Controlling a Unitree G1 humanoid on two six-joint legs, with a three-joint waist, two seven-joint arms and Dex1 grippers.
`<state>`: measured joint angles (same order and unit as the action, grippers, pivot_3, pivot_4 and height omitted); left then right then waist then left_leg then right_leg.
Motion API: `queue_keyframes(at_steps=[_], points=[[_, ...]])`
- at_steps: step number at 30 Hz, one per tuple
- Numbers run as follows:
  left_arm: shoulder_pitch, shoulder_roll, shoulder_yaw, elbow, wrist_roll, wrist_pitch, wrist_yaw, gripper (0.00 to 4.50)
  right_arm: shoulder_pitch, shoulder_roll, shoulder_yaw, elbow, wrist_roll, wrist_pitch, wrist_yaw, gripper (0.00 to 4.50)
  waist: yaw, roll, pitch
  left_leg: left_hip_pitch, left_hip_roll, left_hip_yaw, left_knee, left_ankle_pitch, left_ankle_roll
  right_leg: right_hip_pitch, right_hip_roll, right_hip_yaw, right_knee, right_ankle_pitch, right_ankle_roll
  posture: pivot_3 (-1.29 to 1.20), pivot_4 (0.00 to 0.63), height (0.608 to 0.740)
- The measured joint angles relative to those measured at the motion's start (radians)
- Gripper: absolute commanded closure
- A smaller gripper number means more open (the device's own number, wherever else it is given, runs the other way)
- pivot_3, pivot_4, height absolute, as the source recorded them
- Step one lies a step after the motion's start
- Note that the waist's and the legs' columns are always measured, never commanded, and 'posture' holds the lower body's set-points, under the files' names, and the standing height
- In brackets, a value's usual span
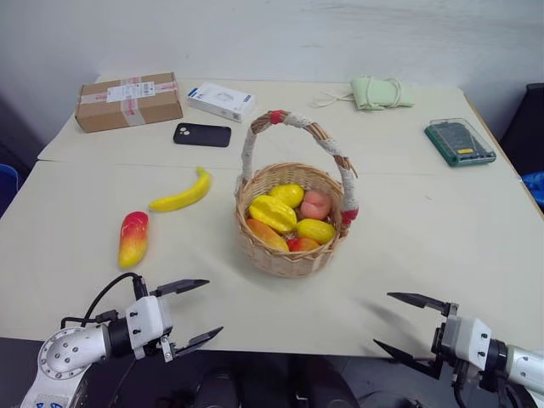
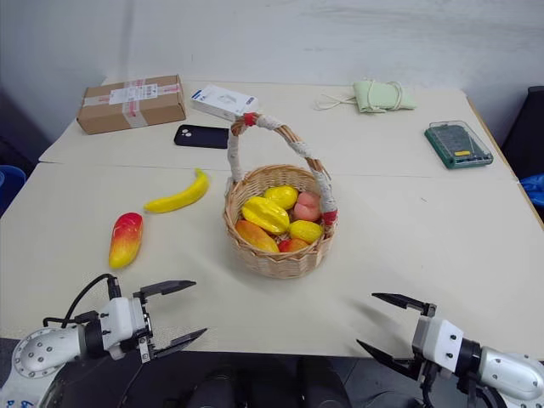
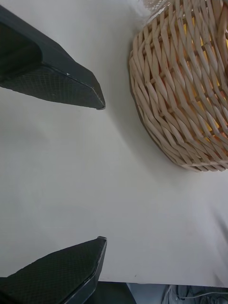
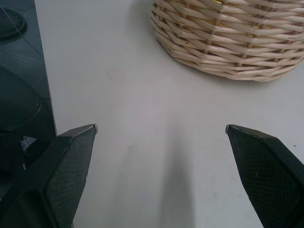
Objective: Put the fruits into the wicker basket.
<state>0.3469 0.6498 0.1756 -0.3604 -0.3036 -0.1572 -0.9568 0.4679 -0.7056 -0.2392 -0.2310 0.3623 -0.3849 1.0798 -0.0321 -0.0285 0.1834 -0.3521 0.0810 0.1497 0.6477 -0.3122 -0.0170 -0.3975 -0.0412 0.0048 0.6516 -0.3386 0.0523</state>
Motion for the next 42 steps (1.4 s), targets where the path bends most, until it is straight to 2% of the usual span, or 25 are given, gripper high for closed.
queue_keyframes(at_steps=[13,14,16,18,21,26,29,31,36,37,40,42], points=[[-0.006,0.042,0.009,0.002,-0.09,0.113,-0.052,0.0,-0.047,0.059,0.045,-0.005,0.076,0.019,0.003,0.03,0.0,0.0,0.0,0.0,0.0,0.0,0.0,0.0,0.0,0.0,0.0,0.0,0.0,0.0,0.0,0.0,0.15,0.74],[-0.006,0.051,0.014,-0.001,-0.115,0.139,-0.06,0.0,-0.048,0.058,0.047,-0.015,0.103,0.046,0.006,0.03,0.0,0.0,0.0,0.0,0.0,0.0,0.0,0.0,0.0,0.0,0.0,0.0,0.001,0.0,0.0,0.0,0.15,0.74],[0.025,0.128,0.035,-0.017,-0.181,0.254,-0.09,0.0,-0.049,0.047,0.059,-0.057,0.17,0.119,0.011,0.03,-0.003,0.0,0.0,0.0,0.001,-0.001,0.0,0.0,-0.001,0.0,0.0,-0.001,0.002,0.0,-0.001,0.0,0.15,0.74],[0.057,0.197,0.107,0.005,-0.208,0.316,-0.126,0.0,-0.056,0.045,0.061,-0.106,0.21,0.157,0.01,0.03,-0.007,0.001,0.0,0.001,0.002,-0.001,-0.001,0.0,-0.001,0.0,0.0,-0.001,0.002,-0.001,-0.002,0.0,0.15,0.74],[0.059,0.176,0.255,0.101,-0.246,0.345,-0.098,0.0,-0.088,0.083,0.063,-0.157,0.23,0.177,-0.029,0.03,-0.007,0.001,0.001,0.001,0.002,-0.002,0.0,0.0,-0.001,0.0,0.0,-0.002,0.002,-0.001,-0.002,0.0,0.15,0.74],[0.122,0.107,0.481,0.2,-0.331,0.431,-0.034,0.0,-0.191,0.134,0.064,-0.343,0.3,0.257,-0.184,0.03,-0.024,-0.001,0.001,-0.001,0.001,-0.002,0.0,-0.001,-0.001,-0.001,-0.001,-0.002,0.001,-0.001,-0.001,0.0,0.15,0.74],[0.153,0.075,0.653,0.303,-0.392,0.54,0.071,0.0,-0.248,0.124,0.075,-0.395,0.284,0.257,-0.178,0.03,-0.026,-0.007,0.0,0.0,0.002,-0.003,-0.001,-0.001,-0.002,-0.001,-0.001,-0.004,0.001,-0.002,-0.003,0.0,0.15,0.74],[0.186,0.091,0.699,0.398,-0.374,0.562,0.096,0.0,-0.254,0.111,0.092,-0.391,0.272,0.265,-0.158,0.03,-0.026,-0.008,-0.001,0.0,0.002,-0.003,-0.001,-0.002,-0.003,-0.002,-0.001,-0.004,0.001,-0.002,-0.003,0.0,0.15,0.74],[0.175,0.191,0.752,0.62,-0.341,0.587,0.077,0.0,-0.29,0.103,0.122,-0.35,0.249,0.275,-0.123,0.03,-0.016,-0.015,-0.005,-0.001,0.001,-0.005,0.0,-0.004,-0.007,-0.003,-0.004,-0.007,0.001,-0.003,-0.006,0.0,0.15,0.74],[0.169,0.223,0.751,0.62,-0.345,0.619,0.058,0.0,-0.292,0.103,0.119,-0.342,0.244,0.275,-0.12,0.03,-0.013,-0.018,-0.007,-0.001,0.002,-0.005,-0.001,-0.004,-0.008,-0.004,-0.005,-0.009,0.001,-0.012,-0.022,0.0,0.15,0.74],[0.178,0.343,0.705,0.551,-0.364,0.773,-0.018,0.0,-0.3,0.104,0.121,-0.328,0.234,0.274,-0.109,0.03,-0.011,-0.024,-0.01,-0.001,0.001,-0.006,-0.001,-0.004,-0.009,-0.006,-0.008,-0.011,0.001,-0.013,-0.024,0.0,0.15,0.74],[0.094,0.408,0.665,0.52,-0.366,0.845,-0.015,0.0,-0.305,0.107,0.129,-0.322,0.233,0.277,-0.106,0.03,-0.011,-0.021,-0.009,-0.002,0.0,-0.005,-0.002,-0.004,-0.008,-0.001,-0.012,-0.014,0.001,-0.013,-0.024,0.0,0.15,0.74]])
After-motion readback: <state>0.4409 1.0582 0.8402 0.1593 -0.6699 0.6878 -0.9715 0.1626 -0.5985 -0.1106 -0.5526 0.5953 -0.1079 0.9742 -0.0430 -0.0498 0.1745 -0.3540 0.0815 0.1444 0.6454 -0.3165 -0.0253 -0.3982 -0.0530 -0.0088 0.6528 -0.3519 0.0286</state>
